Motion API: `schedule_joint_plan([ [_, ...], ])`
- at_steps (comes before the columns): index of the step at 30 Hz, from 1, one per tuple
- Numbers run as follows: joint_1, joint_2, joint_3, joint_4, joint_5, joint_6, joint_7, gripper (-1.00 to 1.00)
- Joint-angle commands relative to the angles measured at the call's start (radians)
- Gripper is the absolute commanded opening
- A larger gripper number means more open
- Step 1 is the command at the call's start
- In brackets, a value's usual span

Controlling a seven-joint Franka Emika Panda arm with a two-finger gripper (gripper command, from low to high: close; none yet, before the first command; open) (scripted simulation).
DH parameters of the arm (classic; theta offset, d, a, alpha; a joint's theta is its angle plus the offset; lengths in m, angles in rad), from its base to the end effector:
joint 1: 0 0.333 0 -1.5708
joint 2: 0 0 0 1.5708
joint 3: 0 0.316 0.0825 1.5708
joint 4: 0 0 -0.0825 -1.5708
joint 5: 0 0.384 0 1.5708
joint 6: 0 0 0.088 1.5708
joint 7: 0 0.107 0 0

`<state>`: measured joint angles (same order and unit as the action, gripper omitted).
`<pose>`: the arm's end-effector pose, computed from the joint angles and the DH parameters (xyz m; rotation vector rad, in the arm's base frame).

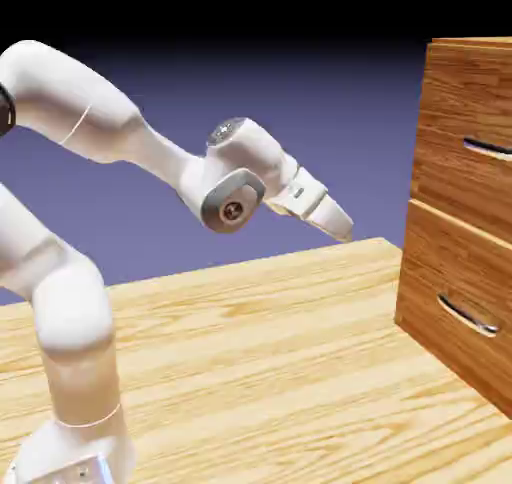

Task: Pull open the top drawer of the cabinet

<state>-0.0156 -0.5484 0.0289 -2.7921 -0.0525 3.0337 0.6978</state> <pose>0.3952 0.0095 0.4578 -2.5711 0.8415 -1.0770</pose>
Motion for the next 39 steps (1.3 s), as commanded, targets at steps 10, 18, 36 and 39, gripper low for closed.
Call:
schedule_joint_plan([
  [10,-0.229,0.179,0.239,0.149,-0.435,-0.028,-0.358,1.0],
  [18,-0.413,0.322,0.431,0.268,-0.783,-0.05,-0.644,1.0],
  [36,-0.825,0.644,0.862,0.535,-1.566,-0.1,-1.288,1.0],
  [39,-0.894,0.698,0.934,0.58,-1.696,-0.108,-1.396,1.0],
])
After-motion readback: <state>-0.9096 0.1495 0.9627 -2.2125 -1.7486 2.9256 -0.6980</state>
